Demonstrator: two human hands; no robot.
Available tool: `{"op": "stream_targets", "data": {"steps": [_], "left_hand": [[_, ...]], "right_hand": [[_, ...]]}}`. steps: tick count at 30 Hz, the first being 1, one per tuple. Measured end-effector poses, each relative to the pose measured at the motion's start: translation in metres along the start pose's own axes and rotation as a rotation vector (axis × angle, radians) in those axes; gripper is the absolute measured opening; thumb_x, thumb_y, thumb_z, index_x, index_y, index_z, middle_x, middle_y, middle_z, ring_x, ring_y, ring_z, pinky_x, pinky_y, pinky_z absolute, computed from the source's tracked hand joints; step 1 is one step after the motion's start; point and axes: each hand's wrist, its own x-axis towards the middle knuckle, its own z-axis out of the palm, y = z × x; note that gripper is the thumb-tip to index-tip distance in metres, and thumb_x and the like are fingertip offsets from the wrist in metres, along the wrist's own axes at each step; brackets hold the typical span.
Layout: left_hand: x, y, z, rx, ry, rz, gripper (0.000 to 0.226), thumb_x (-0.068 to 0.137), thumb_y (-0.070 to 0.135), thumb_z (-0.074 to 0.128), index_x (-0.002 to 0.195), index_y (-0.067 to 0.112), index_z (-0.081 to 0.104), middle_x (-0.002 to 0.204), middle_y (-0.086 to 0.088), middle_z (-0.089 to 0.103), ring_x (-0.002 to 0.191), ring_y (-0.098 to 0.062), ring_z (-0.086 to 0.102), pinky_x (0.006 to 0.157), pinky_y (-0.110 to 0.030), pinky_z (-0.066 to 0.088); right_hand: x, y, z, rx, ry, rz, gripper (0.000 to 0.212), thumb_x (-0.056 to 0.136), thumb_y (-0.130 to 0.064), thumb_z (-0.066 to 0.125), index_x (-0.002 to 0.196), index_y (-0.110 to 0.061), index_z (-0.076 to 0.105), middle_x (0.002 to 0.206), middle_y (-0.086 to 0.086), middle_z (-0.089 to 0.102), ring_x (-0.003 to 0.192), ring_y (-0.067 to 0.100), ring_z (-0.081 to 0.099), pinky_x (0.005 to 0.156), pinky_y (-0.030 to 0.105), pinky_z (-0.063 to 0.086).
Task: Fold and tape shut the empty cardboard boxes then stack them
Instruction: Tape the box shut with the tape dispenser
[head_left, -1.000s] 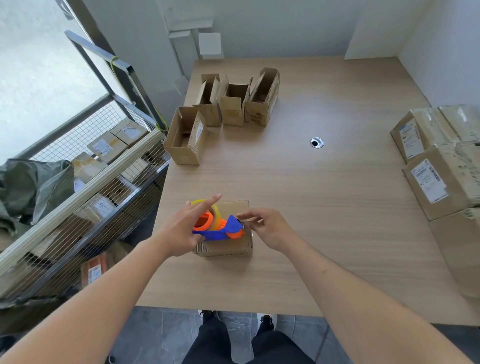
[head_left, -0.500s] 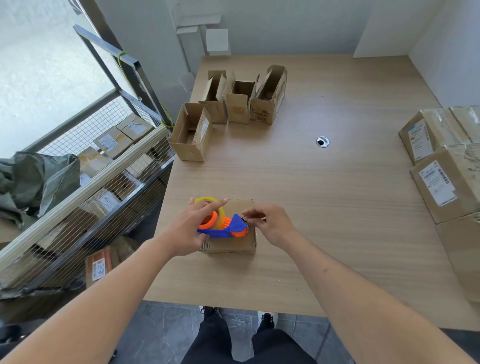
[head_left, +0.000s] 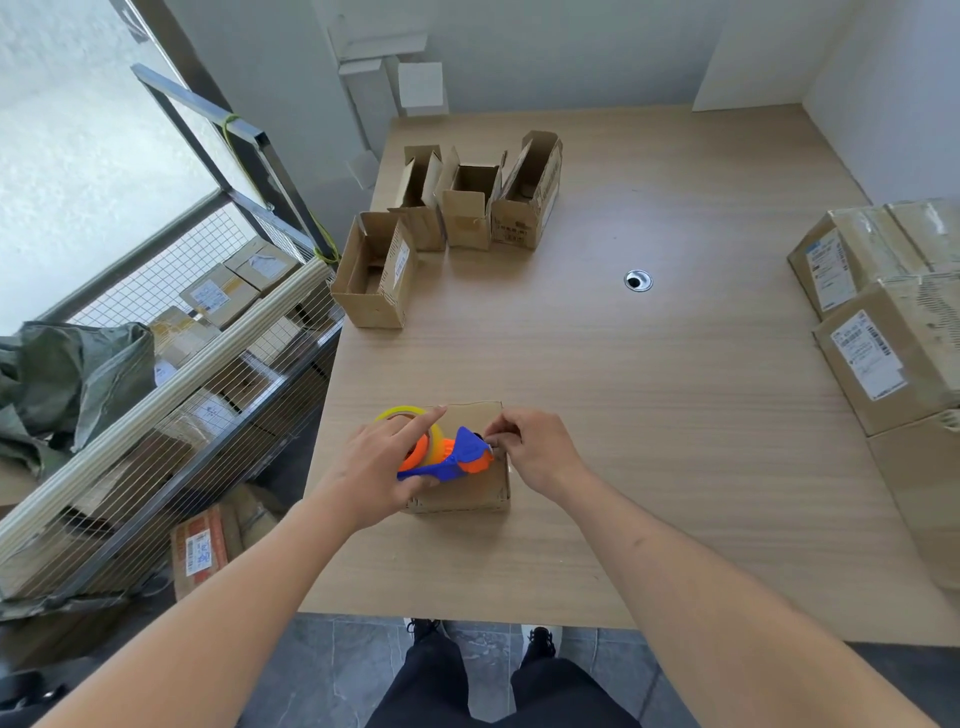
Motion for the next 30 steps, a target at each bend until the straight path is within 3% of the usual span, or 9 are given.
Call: {"op": "stream_targets", "data": {"steps": [5, 10, 16, 21, 26, 30], "left_hand": [[0.004, -0.007, 0.002, -0.098, -0.021, -0.026, 0.093, 0.083, 0.047, 0.079, 0.158, 0.045, 0.022, 0.122, 0.017, 0.055, 0.111, -0.013, 0.053, 0.099, -0.033, 0.038], [0.009, -0.014, 0.0, -0.134, -0.071, -0.018, 0.096, 0.082, 0.043, 0.082, 0.158, 0.046, 0.022, 0.117, 0.016, 0.056, 0.099, -0.008, 0.048, 0.098, -0.037, 0.042], [0.009, -0.017, -0.003, -0.136, -0.112, -0.021, 0.099, 0.083, 0.042, 0.082, 0.158, 0.048, 0.018, 0.115, 0.017, 0.055, 0.1, -0.008, 0.047, 0.098, -0.037, 0.041], [0.013, -0.014, -0.005, -0.128, -0.128, -0.012, 0.101, 0.083, 0.039, 0.081, 0.158, 0.052, 0.015, 0.113, 0.02, 0.053, 0.096, -0.009, 0.047, 0.096, -0.037, 0.042], [0.011, -0.012, -0.004, -0.132, -0.119, -0.034, 0.103, 0.082, 0.04, 0.082, 0.158, 0.052, 0.014, 0.114, 0.019, 0.052, 0.098, -0.007, 0.046, 0.098, -0.035, 0.038], [0.014, -0.009, -0.004, -0.108, -0.133, -0.026, 0.103, 0.081, 0.041, 0.082, 0.158, 0.05, 0.015, 0.11, 0.019, 0.052, 0.098, -0.007, 0.045, 0.097, -0.037, 0.04]], "right_hand": [[-0.004, 0.0, -0.01, -0.052, -0.025, -0.012, 0.023, 0.089, -0.004, 0.065, 0.08, -0.025, 0.066, 0.083, -0.007, 0.07, 0.081, 0.011, 0.062, 0.074, 0.028, 0.049], [-0.01, 0.008, -0.021, 0.027, -0.052, 0.137, 0.016, 0.092, -0.008, 0.066, 0.081, -0.019, 0.064, 0.075, -0.009, 0.063, 0.07, 0.01, 0.058, 0.067, 0.025, 0.045], [-0.006, 0.01, -0.035, -0.052, -0.089, 0.213, 0.016, 0.094, -0.018, 0.067, 0.08, -0.026, 0.062, 0.083, -0.003, 0.068, 0.084, 0.02, 0.067, 0.074, 0.03, 0.052], [-0.012, 0.019, -0.046, -0.041, -0.09, 0.226, 0.017, 0.093, -0.018, 0.068, 0.078, -0.025, 0.063, 0.076, -0.004, 0.066, 0.078, 0.019, 0.065, 0.08, 0.038, 0.056], [-0.011, 0.018, -0.04, 0.298, -0.085, 0.335, 0.015, 0.097, -0.006, 0.062, 0.082, -0.009, 0.063, 0.07, 0.003, 0.059, 0.06, 0.016, 0.053, 0.067, 0.035, 0.051], [-0.009, 0.017, -0.037, 0.484, -0.027, 0.425, 0.013, 0.093, -0.003, 0.067, 0.08, -0.007, 0.065, 0.075, 0.009, 0.058, 0.061, 0.017, 0.053, 0.075, 0.039, 0.059]]}}
